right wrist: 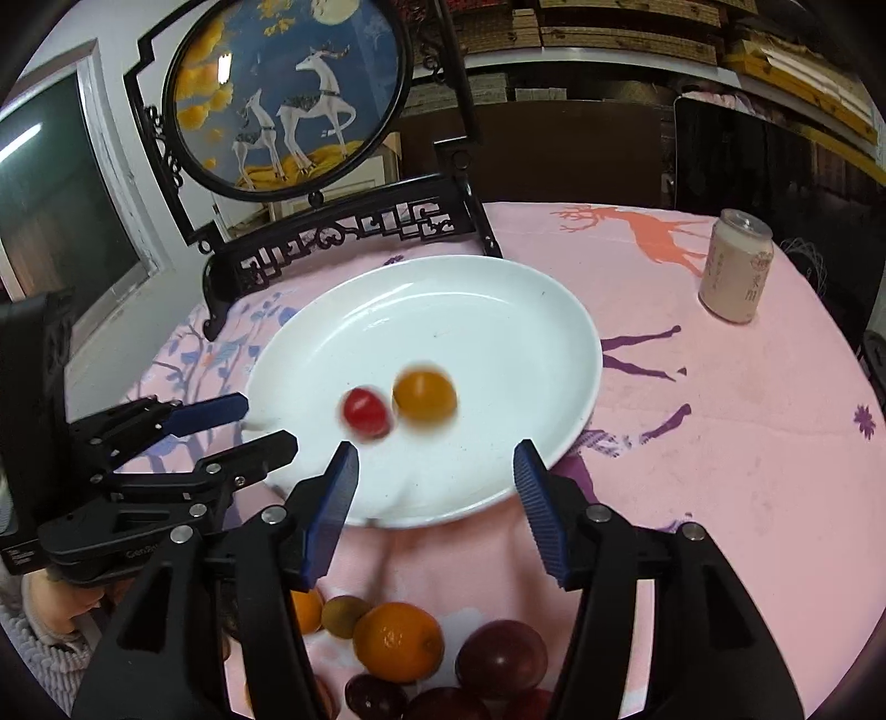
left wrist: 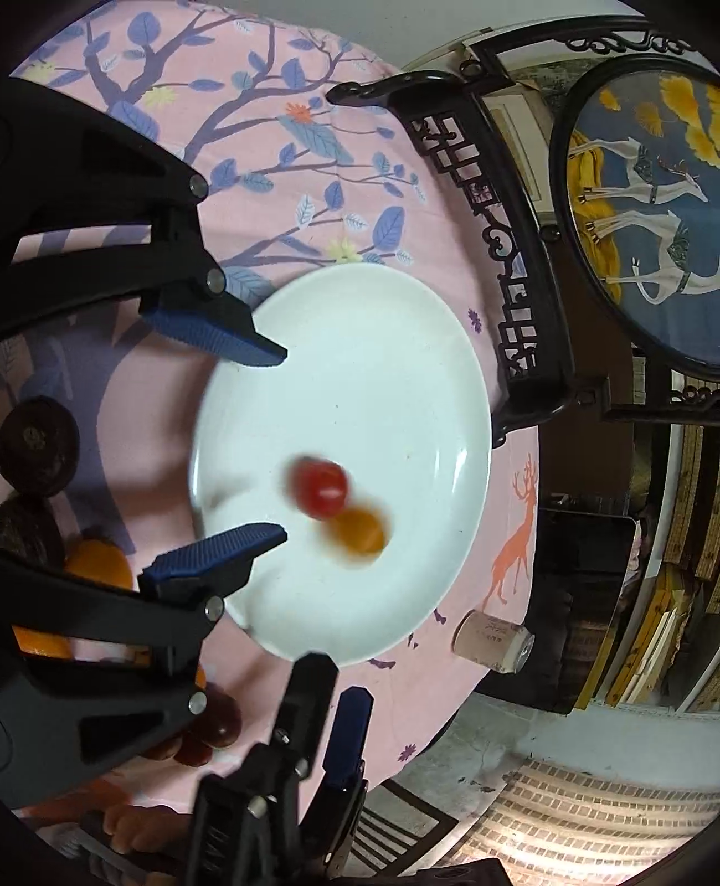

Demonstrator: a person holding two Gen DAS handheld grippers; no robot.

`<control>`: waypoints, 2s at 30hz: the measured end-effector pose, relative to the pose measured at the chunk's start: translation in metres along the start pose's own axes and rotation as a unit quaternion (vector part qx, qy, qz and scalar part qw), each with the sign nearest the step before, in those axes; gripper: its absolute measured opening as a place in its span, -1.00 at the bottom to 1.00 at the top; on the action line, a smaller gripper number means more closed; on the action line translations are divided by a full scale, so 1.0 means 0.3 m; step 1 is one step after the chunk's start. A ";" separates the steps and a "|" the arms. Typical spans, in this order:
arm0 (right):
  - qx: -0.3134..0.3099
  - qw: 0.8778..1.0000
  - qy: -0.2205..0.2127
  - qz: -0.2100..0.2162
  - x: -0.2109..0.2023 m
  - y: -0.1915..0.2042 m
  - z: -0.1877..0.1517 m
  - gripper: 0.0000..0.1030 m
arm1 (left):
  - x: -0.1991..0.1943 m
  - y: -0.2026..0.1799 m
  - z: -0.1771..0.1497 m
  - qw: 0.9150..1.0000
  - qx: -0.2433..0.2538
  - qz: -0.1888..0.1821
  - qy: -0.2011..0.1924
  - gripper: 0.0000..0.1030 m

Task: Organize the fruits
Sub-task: 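Carry both tomatoes over the white plate and open both grippers to drop them, then grasp the dark brown round fruit with the left gripper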

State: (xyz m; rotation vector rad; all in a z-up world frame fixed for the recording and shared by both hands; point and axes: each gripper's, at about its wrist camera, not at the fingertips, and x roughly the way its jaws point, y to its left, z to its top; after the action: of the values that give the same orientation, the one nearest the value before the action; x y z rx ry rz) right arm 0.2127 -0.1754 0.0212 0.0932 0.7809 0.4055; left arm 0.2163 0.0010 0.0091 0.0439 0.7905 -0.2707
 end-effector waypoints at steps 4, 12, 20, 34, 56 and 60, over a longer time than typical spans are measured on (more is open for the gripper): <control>0.013 1.000 -0.008 0.004 -0.049 -0.014 -0.035 0.15 | -0.020 0.016 -0.031 1.000 0.000 0.007 -0.001 0.27; 0.050 0.998 -0.032 -0.011 -0.185 -0.070 -0.169 0.46 | -0.123 0.044 -0.149 1.000 -0.008 0.023 -0.010 0.56; 0.105 0.993 -0.053 -0.001 -0.296 -0.136 -0.277 0.58 | -0.179 0.041 -0.273 1.000 -0.008 0.030 0.001 0.63; 0.119 0.991 -0.054 -0.019 -0.316 -0.157 -0.326 0.72 | -0.177 0.157 -0.281 0.995 -0.053 0.090 0.005 0.80; 0.094 0.995 -0.013 -0.039 -0.258 -0.129 -0.332 0.71 | -0.106 0.070 -0.260 0.998 0.001 0.055 0.019 -0.23; 0.104 0.994 0.005 -0.027 -0.235 -0.142 -0.338 0.54 | -0.104 0.096 -0.264 0.998 -0.016 0.055 0.023 -0.23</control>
State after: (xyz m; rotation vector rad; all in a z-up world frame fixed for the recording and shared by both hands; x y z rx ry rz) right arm 0.1104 -0.2487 -0.0137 0.2644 0.8313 0.2730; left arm 0.1477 0.0467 -0.0264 0.0634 0.8358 -0.1529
